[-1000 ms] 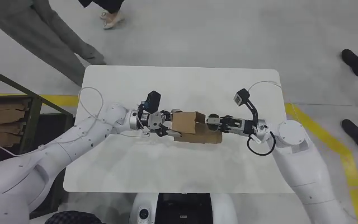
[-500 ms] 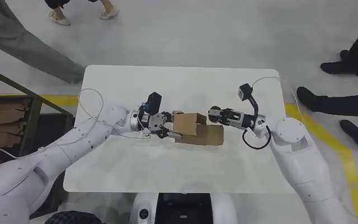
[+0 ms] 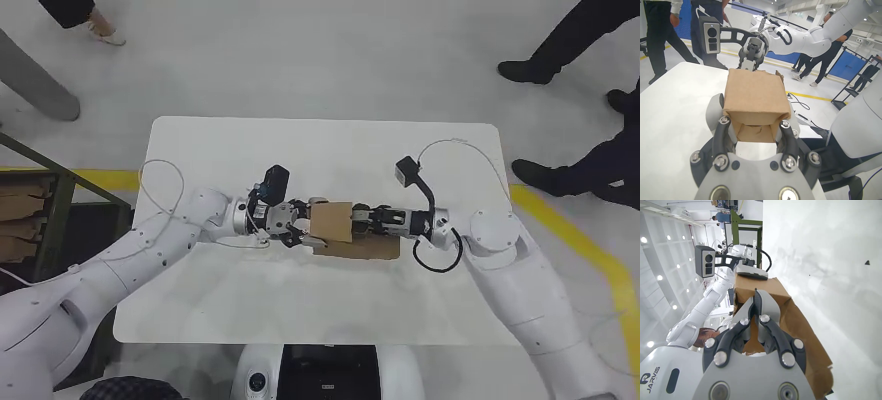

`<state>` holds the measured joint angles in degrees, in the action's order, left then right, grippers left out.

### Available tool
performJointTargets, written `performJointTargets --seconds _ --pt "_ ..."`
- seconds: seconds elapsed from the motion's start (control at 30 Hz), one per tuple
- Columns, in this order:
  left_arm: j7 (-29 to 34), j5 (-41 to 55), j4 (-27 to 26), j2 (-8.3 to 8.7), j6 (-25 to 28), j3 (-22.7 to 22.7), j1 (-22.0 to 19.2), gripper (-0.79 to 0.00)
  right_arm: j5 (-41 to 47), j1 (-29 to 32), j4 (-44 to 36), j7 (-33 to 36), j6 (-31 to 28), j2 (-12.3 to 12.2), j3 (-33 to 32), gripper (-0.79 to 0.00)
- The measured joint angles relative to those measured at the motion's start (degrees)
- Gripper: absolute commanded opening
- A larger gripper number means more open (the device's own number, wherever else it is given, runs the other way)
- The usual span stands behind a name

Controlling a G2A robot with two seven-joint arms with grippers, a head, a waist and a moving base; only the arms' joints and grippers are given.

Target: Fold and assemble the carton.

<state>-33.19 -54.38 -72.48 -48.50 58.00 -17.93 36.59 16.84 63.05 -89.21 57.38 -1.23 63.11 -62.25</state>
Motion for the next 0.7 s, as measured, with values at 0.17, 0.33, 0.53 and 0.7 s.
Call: performJointTargets --seconds 0.17,0.33,0.53,0.7 --pt "0.49 0.4 0.16 -0.12 0.0 -0.4 0.21 -0.326 0.52 0.75 0.07 -0.58 -0.53 -0.59 -3.12 -0.785" --pt "0.53 1.28 0.88 -0.33 0.0 -0.8 0.38 -0.354 0.07 5.38 -2.77 -1.29 0.45 -2.09 -9.9 -0.785" --pt "1.15 2.19 1.91 -0.77 0.0 -1.47 0.49 -0.336 0.59 13.01 -9.87 2.52 2.84 -3.41 -14.51 -0.785" --pt "1.67 2.41 2.21 -1.07 0.0 -2.14 0.8 -0.329 -1.59 16.24 -13.68 4.46 4.66 -3.77 -13.0 -0.785"
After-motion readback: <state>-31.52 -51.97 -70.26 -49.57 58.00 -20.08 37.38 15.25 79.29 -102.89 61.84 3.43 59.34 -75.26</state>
